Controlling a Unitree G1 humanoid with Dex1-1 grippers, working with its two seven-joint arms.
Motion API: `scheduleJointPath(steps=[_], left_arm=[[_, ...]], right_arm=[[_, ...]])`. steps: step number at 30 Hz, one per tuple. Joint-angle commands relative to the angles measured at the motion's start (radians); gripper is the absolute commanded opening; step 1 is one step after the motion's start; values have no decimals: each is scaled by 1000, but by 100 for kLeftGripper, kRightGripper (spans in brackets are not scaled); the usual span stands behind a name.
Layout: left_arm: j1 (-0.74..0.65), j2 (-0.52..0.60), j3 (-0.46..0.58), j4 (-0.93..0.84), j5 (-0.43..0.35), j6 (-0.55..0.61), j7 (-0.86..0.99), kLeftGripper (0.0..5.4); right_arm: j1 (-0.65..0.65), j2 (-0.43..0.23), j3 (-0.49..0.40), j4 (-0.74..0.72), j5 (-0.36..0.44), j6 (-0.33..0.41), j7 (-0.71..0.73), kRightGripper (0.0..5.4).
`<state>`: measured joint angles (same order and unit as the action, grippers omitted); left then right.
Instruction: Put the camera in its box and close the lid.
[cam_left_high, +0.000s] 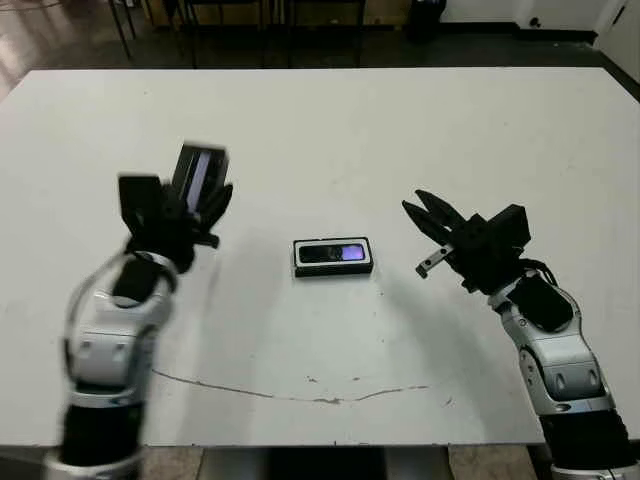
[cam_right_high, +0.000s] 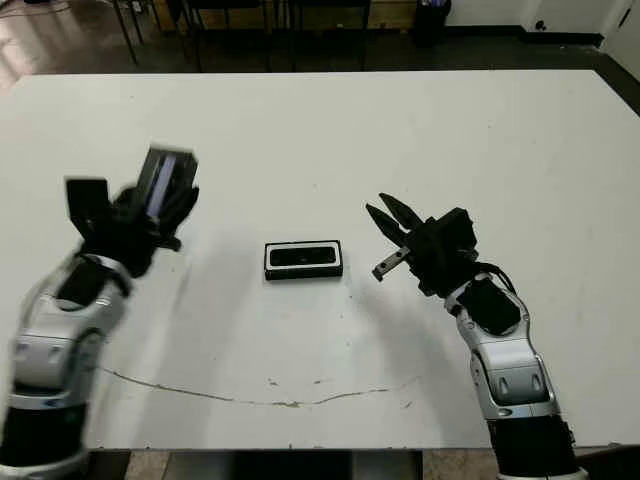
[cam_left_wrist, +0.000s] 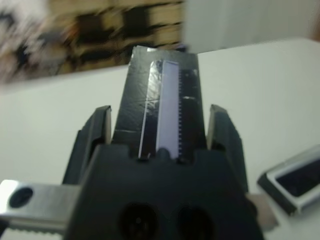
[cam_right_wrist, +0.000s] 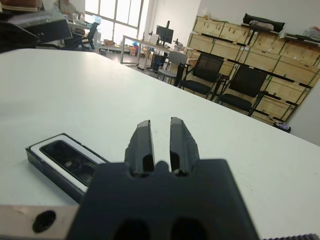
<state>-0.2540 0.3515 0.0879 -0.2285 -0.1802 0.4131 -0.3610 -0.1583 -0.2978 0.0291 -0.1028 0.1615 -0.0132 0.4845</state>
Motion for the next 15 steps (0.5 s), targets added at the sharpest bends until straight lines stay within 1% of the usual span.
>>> scheduleJointPath(steps=[1, 2, 4, 10, 15], left_arm=[[-47, 106, -5, 117, -45, -85, -202, 180], [-66, 132, -11, 158, -56, -118, -267, 180], [-102, 177, -30, 222, -73, -149, -382, 180], [-204, 262, -119, 352, -83, -135, -635, 180], [-289, 279, -195, 463, -64, -135, -771, 180]], right_arm=[[7, -22, -19, 10, 21, 24, 23, 0], [4, -24, -23, 14, 26, 24, 28, 0], [-1, -29, -29, 16, 32, 30, 32, 0], [-6, -39, -42, 10, 39, 50, 35, 0], [-8, -42, -46, 12, 41, 58, 38, 0]])
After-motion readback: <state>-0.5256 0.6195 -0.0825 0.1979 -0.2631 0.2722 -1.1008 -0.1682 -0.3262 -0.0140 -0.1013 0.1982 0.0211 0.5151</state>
